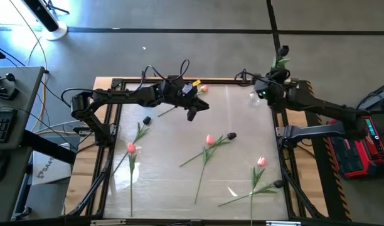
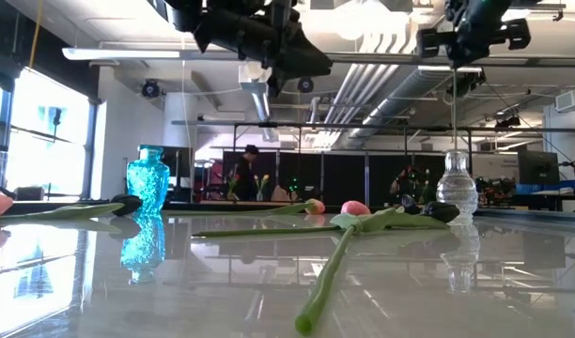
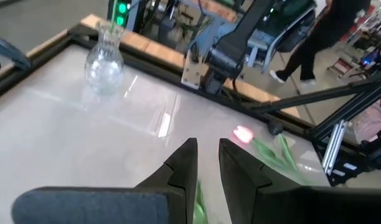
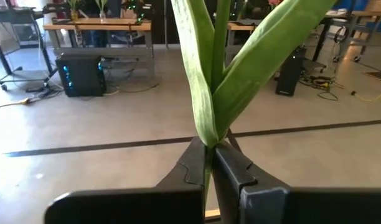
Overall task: Sort flowers into vase by color
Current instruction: Put the black flower into the transparent vase
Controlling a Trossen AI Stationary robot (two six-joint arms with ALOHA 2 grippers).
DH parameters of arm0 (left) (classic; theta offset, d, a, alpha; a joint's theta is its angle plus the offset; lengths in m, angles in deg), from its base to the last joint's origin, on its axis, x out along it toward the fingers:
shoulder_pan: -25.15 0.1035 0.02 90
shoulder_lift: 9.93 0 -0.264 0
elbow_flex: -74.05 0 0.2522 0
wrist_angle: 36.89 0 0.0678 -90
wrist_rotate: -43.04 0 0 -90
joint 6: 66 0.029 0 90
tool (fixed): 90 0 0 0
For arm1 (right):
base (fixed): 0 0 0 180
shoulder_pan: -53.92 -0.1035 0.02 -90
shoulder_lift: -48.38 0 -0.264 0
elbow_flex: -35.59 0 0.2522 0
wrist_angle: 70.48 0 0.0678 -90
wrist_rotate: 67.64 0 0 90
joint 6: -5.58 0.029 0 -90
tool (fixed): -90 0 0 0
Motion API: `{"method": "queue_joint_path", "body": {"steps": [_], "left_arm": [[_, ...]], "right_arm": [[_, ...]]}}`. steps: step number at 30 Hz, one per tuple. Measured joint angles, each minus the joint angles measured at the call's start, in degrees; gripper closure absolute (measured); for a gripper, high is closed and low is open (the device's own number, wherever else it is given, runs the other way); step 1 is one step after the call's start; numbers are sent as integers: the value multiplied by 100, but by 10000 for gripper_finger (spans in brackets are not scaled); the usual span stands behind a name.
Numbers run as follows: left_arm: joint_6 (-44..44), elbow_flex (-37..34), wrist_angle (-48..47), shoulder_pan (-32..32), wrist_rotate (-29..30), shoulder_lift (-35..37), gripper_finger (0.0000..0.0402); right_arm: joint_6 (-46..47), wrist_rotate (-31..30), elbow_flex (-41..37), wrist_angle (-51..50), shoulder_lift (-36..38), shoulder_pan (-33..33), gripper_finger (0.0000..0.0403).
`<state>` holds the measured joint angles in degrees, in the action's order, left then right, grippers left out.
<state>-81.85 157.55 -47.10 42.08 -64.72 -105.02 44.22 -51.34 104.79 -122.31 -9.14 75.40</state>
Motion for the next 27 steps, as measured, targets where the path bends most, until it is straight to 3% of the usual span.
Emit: {"method": "queue_joint_path", "body": {"steps": [6, 10, 19, 24, 27], "left_arm": [[19, 0, -363, -2, 20, 0, 346], [-95, 0, -610, -2, 385, 0, 346], [-151, 0, -879, 0, 712, -2, 346], [-236, 0, -1139, 20, 1478, -2, 346], [-271, 0, -1273, 88, 1634, -2, 343]], "right_arm": [[34, 370, 0, 59, -180, 41, 400], [405, 625, 0, -99, -179, 39, 385], [641, 1011, 0, -379, -159, 41, 314], [657, 1380, 0, -443, -77, 40, 275], [693, 1525, 0, -517, 49, 41, 257]]}}
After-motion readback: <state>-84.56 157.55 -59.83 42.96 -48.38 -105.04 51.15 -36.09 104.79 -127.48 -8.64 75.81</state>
